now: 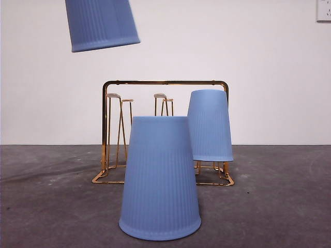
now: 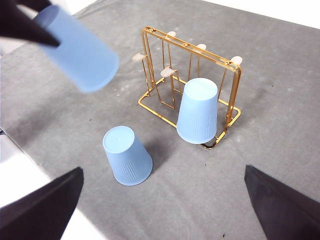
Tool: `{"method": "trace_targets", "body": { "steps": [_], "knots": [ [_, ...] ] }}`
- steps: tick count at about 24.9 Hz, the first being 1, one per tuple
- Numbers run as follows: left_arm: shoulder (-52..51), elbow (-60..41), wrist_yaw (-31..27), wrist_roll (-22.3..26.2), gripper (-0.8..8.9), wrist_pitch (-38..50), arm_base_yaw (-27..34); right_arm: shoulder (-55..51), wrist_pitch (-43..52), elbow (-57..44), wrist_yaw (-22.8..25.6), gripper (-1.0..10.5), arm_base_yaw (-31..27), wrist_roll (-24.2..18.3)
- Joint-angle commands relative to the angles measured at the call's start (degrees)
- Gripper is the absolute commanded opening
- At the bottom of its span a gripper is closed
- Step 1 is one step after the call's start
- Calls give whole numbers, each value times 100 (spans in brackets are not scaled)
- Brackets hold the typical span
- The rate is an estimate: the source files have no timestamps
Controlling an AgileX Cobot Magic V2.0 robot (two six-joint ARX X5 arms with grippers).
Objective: Pick the top cup and place it on cupholder, pick up the mid cup and place it on cupholder, last pick the bottom cup and place it on cupholder.
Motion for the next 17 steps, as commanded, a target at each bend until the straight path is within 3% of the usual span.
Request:
{"method": "trace_targets", "body": {
  "steps": [1,6,17],
  "knots": [
    [151,153,-37,-26,270,258,289,15,107,61,-17,514,33,-28],
    [398,153,-4,61,270,754,791,15,120,61,-17,514,33,-26],
    [1156,153,52,273,269,898,1152,17,120,61,-17,514,33,-4]
  ]
}}
